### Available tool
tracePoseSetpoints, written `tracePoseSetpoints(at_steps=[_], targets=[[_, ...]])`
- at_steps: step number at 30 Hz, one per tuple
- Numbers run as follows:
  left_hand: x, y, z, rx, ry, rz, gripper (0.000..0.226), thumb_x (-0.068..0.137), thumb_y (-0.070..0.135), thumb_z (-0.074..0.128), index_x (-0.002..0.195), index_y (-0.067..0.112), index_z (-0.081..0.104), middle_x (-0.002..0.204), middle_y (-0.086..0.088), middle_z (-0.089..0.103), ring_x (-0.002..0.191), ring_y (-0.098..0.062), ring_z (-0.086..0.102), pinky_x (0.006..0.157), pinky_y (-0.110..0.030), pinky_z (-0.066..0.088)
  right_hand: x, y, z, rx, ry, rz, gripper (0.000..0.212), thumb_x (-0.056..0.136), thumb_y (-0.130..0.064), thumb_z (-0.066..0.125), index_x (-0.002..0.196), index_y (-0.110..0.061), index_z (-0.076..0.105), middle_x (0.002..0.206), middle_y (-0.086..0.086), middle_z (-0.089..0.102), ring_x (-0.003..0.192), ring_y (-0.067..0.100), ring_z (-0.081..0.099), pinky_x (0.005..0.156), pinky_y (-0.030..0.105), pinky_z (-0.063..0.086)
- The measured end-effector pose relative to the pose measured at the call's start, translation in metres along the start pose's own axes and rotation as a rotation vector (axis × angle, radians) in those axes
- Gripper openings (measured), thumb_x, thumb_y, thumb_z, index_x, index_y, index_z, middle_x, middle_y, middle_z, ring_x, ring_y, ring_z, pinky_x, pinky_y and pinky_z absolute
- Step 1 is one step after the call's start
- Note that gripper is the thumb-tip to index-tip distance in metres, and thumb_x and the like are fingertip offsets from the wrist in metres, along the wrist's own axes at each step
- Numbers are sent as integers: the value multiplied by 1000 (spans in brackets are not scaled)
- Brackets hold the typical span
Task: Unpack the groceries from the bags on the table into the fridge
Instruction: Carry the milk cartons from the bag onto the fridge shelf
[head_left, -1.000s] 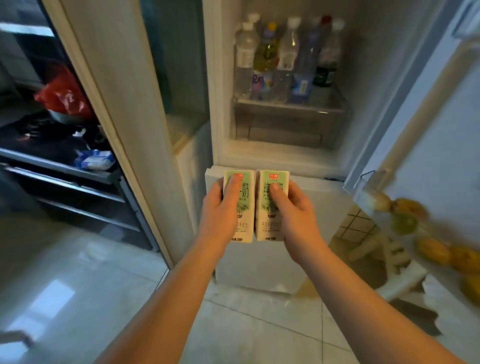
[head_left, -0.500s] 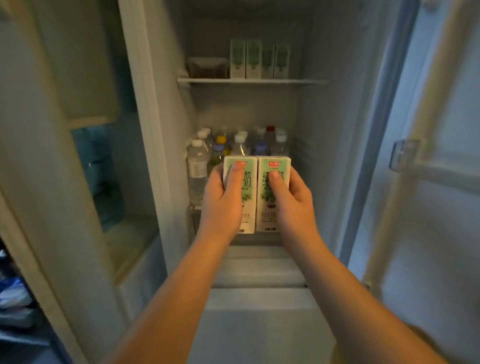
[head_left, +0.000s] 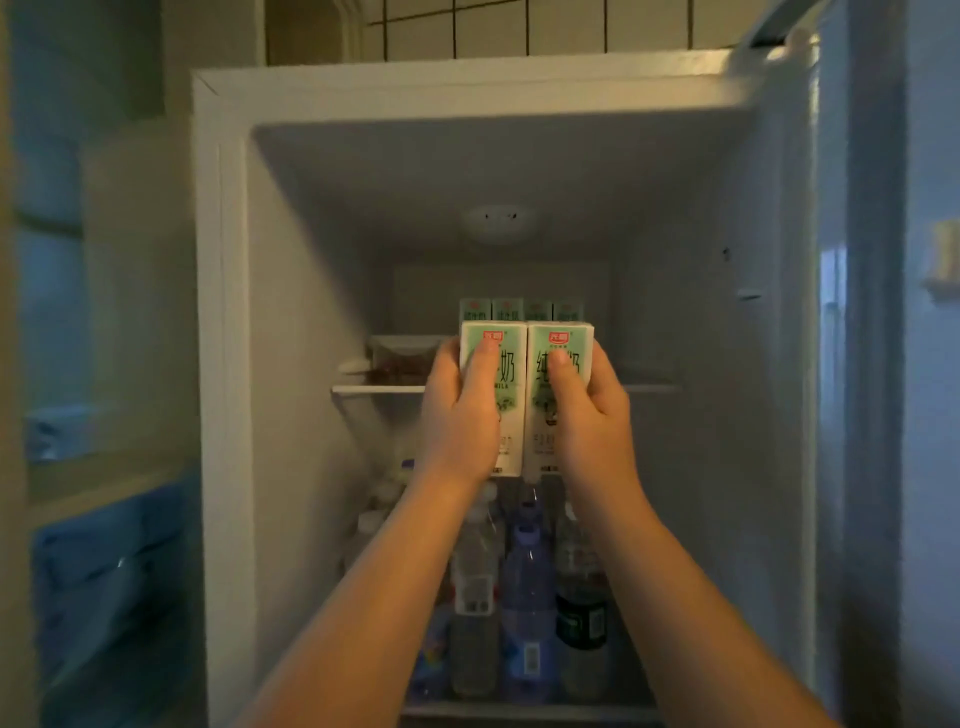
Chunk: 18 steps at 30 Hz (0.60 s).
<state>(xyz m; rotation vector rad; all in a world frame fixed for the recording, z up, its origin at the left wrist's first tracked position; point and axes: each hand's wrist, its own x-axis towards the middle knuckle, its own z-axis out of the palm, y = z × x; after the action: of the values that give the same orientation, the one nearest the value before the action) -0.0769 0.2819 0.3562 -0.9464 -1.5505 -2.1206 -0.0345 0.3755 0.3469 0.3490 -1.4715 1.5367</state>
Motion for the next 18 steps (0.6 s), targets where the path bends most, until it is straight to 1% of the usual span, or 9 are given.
tracePoseSetpoints(at_steps=[2, 4, 7, 9, 11, 13, 15, 16, 18], targets=[[23, -2, 7, 28, -7, 36, 15, 104, 28, 46, 108, 24, 60, 92, -1, 73, 82, -14, 72, 67, -29, 55, 23, 4, 1, -22, 26, -26, 21, 104, -14, 47, 118, -8, 61, 97, -2, 72, 85, 5, 71, 66, 18, 53], [42, -6, 15, 43, -28, 65, 14, 98, 29, 45, 104, 28, 58, 90, 0, 72, 81, -16, 71, 67, -33, 57, 45, 7, 1, -59, 48, -36, 20, 102, -9, 47, 115, -11, 62, 91, -6, 71, 81, 1, 69, 63, 16, 51], [72, -9, 26, 70, -53, 85, 29, 81, 35, 42, 104, 26, 58, 95, 0, 72, 87, -19, 71, 74, -40, 59, 75, 10, 0, -133, 67, -43, 29, 93, 0, 43, 115, -8, 60, 87, -6, 66, 69, -6, 64, 56, 12, 47], [90, -11, 34, 69, -66, 90, 28, 79, 34, 41, 100, 26, 57, 94, 0, 71, 87, -18, 70, 72, -39, 58, 92, 12, -2, -187, 72, -38, 35, 87, -1, 42, 117, -9, 59, 88, -5, 66, 67, -6, 64, 53, 12, 47], [106, -17, 41, 53, -94, 76, 21, 82, 29, 41, 97, 26, 56, 92, 0, 70, 85, -19, 70, 71, -39, 58, 106, 14, -6, -251, 76, -30, 41, 85, 2, 42, 121, -10, 58, 93, -4, 67, 73, -2, 66, 53, 13, 47], [120, -23, 49, 44, -129, 73, 13, 94, 19, 42, 96, 24, 54, 89, 0, 69, 80, -17, 68, 68, -36, 56, 118, 15, -12, -297, 75, -15, 41, 84, 1, 43, 120, -12, 58, 96, -2, 68, 80, 7, 67, 54, 16, 50], [130, -28, 56, 57, -162, 51, 19, 100, 12, 40, 93, 23, 53, 87, 1, 67, 76, -15, 66, 67, -33, 55, 130, 17, -18, -334, 85, 28, 38, 87, 5, 43, 117, -13, 58, 95, 0, 68, 81, 11, 67, 56, 22, 53], [135, -31, 60, 63, -184, 32, 19, 101, 11, 39, 93, 23, 52, 87, 0, 66, 77, -17, 65, 69, -35, 54, 135, 18, -21, -353, 89, 66, 36, 88, 5, 44, 117, -12, 58, 94, 0, 68, 81, 14, 67, 58, 26, 52], [142, -37, 65, 67, -226, -4, 18, 101, 12, 38, 98, 22, 53, 92, -3, 67, 84, -21, 66, 73, -37, 54, 143, 24, -27, -409, 92, 146, 33, 90, 3, 46, 118, -11, 57, 96, 2, 68, 88, 20, 68, 67, 32, 53]])
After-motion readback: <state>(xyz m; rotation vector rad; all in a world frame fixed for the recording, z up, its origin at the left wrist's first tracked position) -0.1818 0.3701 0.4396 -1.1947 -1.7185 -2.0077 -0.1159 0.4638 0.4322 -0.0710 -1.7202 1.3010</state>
